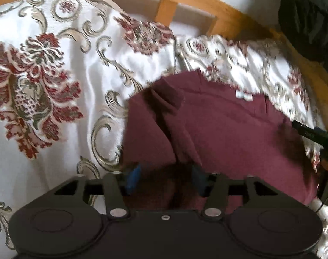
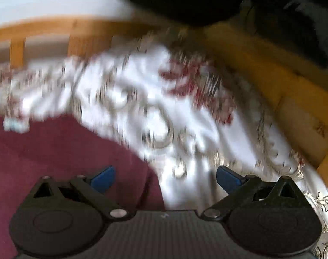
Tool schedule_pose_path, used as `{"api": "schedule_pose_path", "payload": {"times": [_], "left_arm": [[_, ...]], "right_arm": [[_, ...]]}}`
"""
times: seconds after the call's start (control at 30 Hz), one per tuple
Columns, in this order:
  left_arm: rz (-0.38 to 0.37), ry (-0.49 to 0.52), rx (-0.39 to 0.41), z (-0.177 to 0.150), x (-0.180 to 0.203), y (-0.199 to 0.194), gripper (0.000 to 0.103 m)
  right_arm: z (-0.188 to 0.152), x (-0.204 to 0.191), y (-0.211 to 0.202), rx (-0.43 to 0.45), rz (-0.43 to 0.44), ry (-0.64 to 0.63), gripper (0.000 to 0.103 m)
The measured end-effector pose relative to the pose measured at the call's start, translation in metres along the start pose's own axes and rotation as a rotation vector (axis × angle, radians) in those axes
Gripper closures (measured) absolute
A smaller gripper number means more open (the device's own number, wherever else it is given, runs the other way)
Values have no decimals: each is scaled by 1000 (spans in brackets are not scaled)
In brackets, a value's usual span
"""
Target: Fold small clothes
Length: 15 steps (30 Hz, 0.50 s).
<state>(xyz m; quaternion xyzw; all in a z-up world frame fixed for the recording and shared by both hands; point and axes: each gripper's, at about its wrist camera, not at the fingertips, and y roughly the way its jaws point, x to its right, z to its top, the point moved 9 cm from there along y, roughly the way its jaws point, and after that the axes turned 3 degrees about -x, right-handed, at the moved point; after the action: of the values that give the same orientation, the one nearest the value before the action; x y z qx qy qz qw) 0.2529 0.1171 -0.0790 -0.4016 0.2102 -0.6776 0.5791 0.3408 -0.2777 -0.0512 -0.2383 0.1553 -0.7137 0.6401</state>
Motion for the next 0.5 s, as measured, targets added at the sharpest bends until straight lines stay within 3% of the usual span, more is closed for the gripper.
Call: {"api": "schedule_pose_path", "payload": {"times": [0.1, 0.2, 0.37, 0.47, 0.5], "left_arm": [[-32, -31, 52, 10, -3, -8, 32], [-58, -42, 93, 16, -2, -13, 26], [-79, 18, 95, 14, 13, -1, 27], [-68, 73, 62, 9, 21, 15, 48], [-43, 97, 48, 7, 22, 19, 70]], "right_arm": [[-5, -9, -23, 33, 71, 29, 0], [-23, -19, -43, 37, 86, -23, 0], [-59, -36, -77, 38, 89, -111, 0], [-74, -43, -82, -2, 106, -126, 0], [-77, -44, -82, -9, 108, -126, 0]]}}
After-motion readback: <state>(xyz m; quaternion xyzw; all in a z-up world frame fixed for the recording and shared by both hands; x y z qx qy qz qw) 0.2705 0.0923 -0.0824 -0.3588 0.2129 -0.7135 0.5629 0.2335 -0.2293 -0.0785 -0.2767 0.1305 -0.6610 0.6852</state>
